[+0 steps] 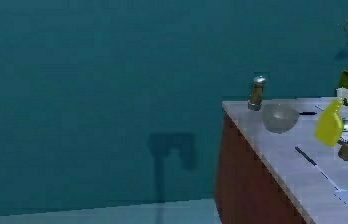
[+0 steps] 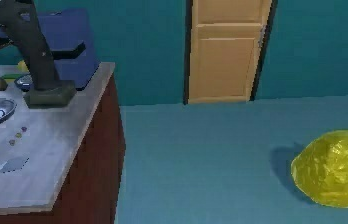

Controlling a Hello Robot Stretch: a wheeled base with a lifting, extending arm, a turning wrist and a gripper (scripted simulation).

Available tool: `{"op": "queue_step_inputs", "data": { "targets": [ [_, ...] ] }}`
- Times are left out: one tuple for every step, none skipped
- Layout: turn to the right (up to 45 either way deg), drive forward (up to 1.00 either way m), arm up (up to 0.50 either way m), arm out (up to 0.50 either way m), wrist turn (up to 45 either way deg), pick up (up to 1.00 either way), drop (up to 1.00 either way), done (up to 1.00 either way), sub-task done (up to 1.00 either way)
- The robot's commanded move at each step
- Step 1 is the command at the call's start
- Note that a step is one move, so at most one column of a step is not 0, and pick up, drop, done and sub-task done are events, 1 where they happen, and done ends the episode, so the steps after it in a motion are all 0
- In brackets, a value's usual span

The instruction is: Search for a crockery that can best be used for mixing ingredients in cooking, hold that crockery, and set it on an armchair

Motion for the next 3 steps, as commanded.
{"op": "queue_step_inputs", "data": {
  "targets": [
    [-45.0,0.00,0.00,0.00,0.0,0.00,0.00,0.00,0.00],
    [-12.0,0.00,0.00,0.00,0.0,0.00,0.00,0.00,0.00],
    [45.0,0.00,0.00,0.00,0.0,0.00,0.00,0.00,0.00]
  ]
}}
